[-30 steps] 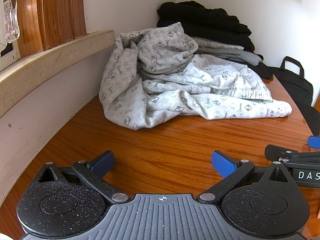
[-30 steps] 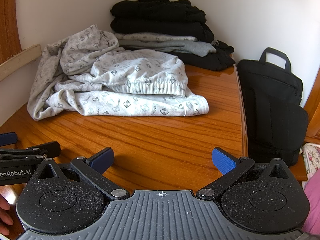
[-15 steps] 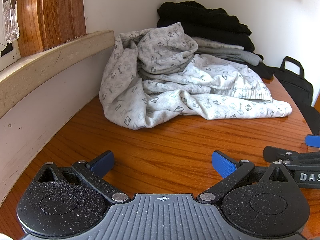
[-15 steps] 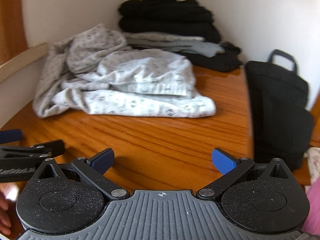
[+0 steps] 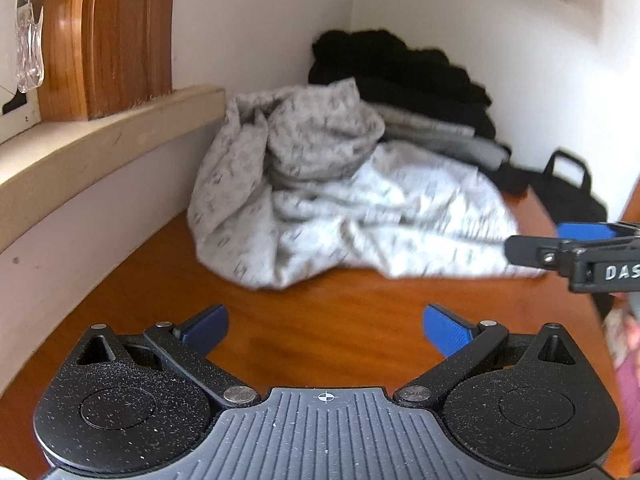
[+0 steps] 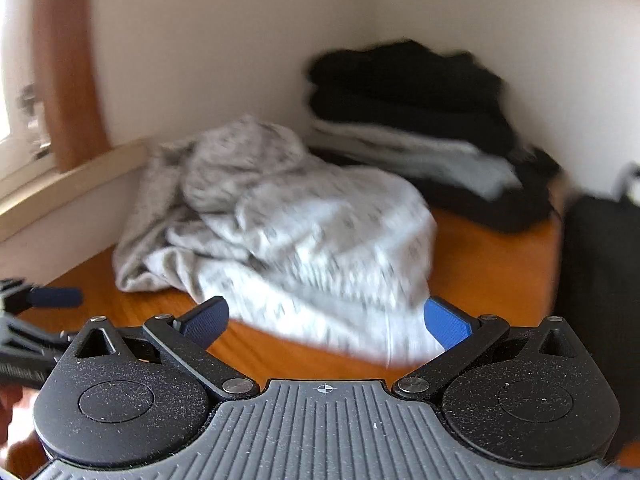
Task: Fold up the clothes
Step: 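Reach both grippers into the grey patterned sheet and grasp its edges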
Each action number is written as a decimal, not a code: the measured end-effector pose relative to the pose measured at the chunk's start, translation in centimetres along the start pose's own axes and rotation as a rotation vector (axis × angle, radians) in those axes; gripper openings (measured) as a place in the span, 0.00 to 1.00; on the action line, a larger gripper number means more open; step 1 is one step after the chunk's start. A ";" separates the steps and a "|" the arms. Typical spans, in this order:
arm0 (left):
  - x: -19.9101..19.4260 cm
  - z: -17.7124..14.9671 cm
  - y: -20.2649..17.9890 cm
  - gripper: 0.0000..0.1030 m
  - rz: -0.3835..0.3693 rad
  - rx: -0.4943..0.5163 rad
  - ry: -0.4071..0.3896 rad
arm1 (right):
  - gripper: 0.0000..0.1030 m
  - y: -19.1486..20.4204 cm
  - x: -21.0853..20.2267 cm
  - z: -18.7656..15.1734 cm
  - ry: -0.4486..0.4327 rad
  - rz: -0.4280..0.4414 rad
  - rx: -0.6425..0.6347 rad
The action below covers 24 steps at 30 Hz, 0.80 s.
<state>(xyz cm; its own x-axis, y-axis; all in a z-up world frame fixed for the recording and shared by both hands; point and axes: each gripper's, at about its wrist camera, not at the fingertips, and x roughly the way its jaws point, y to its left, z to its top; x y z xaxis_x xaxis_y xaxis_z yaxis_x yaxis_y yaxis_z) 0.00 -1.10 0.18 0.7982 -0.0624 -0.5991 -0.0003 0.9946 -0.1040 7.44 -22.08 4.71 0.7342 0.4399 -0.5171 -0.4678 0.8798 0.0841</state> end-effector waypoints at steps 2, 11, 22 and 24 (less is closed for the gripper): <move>0.2 0.7 -0.2 1.00 -0.011 -0.030 -0.012 | 1.00 -0.7 0.8 1.5 0.003 0.033 -0.063; 0.2 3.3 -2.2 1.00 -0.046 -0.017 -0.143 | 1.00 -4.0 3.9 5.9 -0.068 0.244 -0.188; 0.8 4.4 -3.9 1.00 0.084 -0.095 -0.120 | 0.37 -6.2 8.0 5.4 0.003 0.492 -0.349; 1.3 4.4 -4.5 0.95 0.097 -0.087 -0.110 | 0.37 -6.3 8.1 4.9 0.020 0.527 -0.372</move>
<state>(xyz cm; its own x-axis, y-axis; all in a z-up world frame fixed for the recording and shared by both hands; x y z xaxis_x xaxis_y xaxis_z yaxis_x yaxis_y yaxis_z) 3.68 -5.31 3.32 0.8530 0.0476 -0.5197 -0.1289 0.9842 -0.1215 18.66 -23.17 4.16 0.3519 0.7893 -0.5032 -0.9052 0.4239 0.0319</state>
